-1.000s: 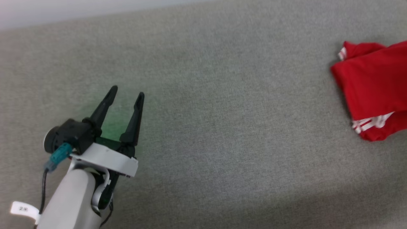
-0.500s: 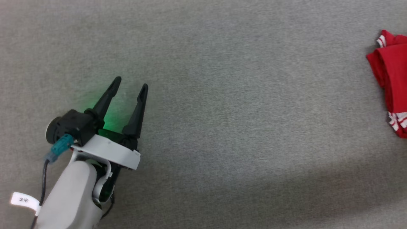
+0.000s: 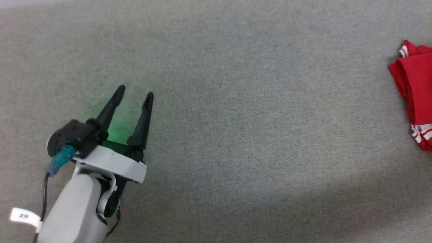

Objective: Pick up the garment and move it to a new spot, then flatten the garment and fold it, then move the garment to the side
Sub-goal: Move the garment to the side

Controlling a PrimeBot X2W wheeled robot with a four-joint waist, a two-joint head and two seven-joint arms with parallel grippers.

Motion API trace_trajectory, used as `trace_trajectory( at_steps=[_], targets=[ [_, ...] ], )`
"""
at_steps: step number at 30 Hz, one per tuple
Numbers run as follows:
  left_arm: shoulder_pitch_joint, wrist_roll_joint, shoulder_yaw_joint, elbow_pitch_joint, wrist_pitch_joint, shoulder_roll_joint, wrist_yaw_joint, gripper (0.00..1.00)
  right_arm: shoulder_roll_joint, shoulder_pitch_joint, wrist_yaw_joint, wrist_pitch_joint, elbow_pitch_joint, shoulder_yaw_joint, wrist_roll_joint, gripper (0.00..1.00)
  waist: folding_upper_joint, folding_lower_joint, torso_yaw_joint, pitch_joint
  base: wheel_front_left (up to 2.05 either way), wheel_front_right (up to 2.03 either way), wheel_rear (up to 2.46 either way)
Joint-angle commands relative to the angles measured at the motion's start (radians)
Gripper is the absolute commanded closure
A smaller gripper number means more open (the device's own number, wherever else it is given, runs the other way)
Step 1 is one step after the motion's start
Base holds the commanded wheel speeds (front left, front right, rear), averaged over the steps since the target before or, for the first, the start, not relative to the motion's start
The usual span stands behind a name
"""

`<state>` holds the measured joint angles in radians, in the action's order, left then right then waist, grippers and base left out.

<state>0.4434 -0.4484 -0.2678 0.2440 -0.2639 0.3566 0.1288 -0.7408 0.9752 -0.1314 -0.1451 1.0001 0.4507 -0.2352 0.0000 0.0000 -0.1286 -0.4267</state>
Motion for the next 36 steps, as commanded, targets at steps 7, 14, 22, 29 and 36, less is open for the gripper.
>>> trace_trajectory(
  at_steps=[7, 14, 22, 29, 36],
  targets=[
    [-0.051, -0.009, 0.017, 0.004, 0.000, -0.010, 0.002, 0.00, 0.002, 0.006, 0.001, 0.025, 0.026, -0.011, -0.002, 0.00, 0.0000, 0.0000, 0.016, 0.089, 0.00, 0.00, 0.00],
    [-0.127, -0.002, 0.066, 0.002, 0.000, -0.019, 0.002, 0.00, 0.037, -0.035, 0.001, 0.096, 0.027, -0.008, -0.027, 0.00, 0.0000, 0.0000, 0.038, 0.184, 0.00, 0.00, 0.00],
    [-0.225, 0.014, 0.116, 0.008, 0.000, -0.032, 0.002, 0.00, 0.118, -0.098, 0.001, 0.218, 0.009, -0.030, -0.065, 0.00, 0.0000, 0.0000, 0.074, 0.291, 0.00, 0.00, 0.00],
    [-0.291, 0.029, 0.147, 0.017, 0.000, -0.043, 0.002, 0.00, 0.189, -0.203, 0.001, 0.332, 0.003, -0.058, -0.116, 0.00, 0.0000, 0.0000, 0.119, 0.371, 0.00, 0.00, 0.00],
    [-0.364, 0.048, 0.176, 0.008, 0.000, -0.051, -0.011, 0.00, 0.238, -0.331, 0.001, 0.398, -0.054, -0.088, -0.140, 0.00, 0.0000, 0.0000, 0.161, 0.435, 0.00, 0.00, 0.00]
  ],
)
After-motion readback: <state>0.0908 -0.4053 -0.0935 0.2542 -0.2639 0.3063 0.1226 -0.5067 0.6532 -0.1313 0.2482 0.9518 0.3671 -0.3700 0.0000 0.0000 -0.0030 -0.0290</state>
